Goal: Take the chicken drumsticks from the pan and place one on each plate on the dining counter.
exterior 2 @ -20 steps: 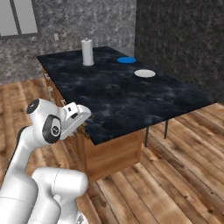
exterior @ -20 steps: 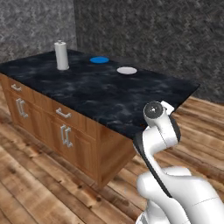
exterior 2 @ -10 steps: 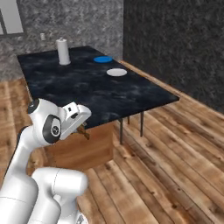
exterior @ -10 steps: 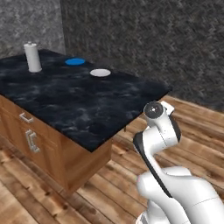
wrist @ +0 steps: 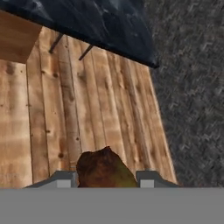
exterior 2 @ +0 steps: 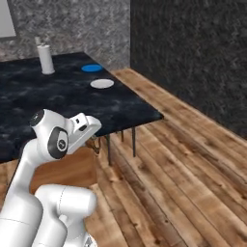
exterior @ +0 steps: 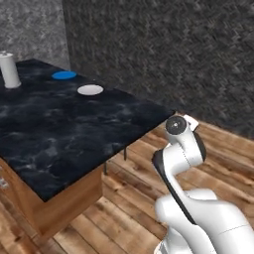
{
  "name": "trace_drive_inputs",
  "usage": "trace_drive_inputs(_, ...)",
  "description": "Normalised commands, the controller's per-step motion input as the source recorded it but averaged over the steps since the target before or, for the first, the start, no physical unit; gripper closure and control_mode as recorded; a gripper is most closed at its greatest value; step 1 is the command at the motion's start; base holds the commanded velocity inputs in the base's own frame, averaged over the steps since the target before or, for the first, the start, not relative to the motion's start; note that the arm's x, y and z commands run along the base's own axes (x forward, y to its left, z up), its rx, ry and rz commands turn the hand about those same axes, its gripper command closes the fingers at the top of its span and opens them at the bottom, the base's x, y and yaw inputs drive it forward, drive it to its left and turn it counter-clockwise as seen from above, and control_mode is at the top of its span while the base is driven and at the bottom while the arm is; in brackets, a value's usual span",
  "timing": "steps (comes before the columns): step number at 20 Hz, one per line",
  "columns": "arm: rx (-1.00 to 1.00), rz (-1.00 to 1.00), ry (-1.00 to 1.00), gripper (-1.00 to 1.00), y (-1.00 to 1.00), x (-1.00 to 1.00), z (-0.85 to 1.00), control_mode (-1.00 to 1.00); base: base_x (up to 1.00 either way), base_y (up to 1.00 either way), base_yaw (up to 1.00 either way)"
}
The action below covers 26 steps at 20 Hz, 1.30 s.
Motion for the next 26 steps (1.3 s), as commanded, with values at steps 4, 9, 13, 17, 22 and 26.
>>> trace_drive_inputs(4,0.00,0.00,0.00,1.00,0.00,0.00,0.00,1.00,0.82,-0.95,0.25)
trace_drive_inputs(9,0.00,0.00,0.00,1.00,0.00,0.00,0.00,1.00,0.86,-0.92,0.31)
trace_drive_inputs(13,0.00,0.00,0.00,1.00,0.00,0.00,0.00,1.00,0.62,-0.96,0.36)
trace_drive_inputs(17,0.00,0.00,0.00,1.00,0.00,0.00,0.00,1.00,0.65,-0.93,0.37)
trace_drive_inputs(22,0.00,0.00,0.00,1.00,0.00,0.00,0.00,1.00,0.68,-0.87,0.38)
trace_drive_inputs(26,0.00,0.00,0.00,1.00,0.00,0.00,0.00,1.00,0.78,-0.80,0.37)
